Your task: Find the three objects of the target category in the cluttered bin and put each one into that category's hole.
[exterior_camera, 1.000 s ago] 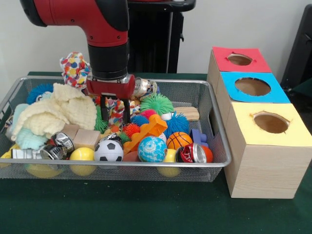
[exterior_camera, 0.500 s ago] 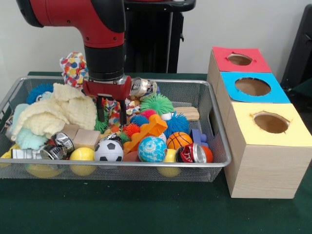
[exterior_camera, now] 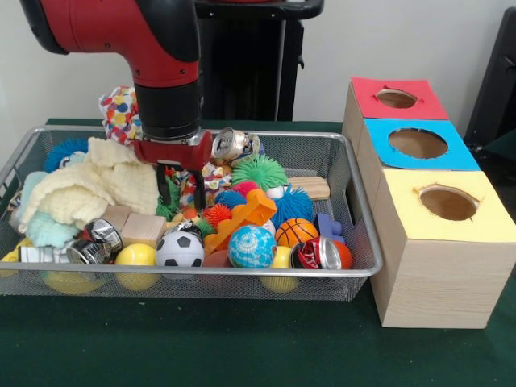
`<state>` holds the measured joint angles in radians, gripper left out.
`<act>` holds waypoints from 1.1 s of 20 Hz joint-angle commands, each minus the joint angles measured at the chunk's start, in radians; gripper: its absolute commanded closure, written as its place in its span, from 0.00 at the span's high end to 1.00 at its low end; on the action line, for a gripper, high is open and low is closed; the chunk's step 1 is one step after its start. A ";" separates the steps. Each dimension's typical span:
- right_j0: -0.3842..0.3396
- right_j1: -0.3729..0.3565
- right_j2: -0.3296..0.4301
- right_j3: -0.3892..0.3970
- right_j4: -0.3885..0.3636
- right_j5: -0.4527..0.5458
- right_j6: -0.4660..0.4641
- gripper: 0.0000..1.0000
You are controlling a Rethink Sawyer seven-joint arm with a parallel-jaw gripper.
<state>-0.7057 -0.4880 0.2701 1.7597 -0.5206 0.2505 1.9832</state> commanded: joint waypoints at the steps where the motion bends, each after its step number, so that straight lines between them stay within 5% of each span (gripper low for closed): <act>1: -0.024 0.064 0.045 -0.042 -0.054 -0.062 -0.001 1.00; 22: -0.048 0.145 0.074 -0.075 -0.109 -0.222 0.005 1.00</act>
<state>-0.7327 -0.4087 0.2866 1.7600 -0.5472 0.1264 1.9832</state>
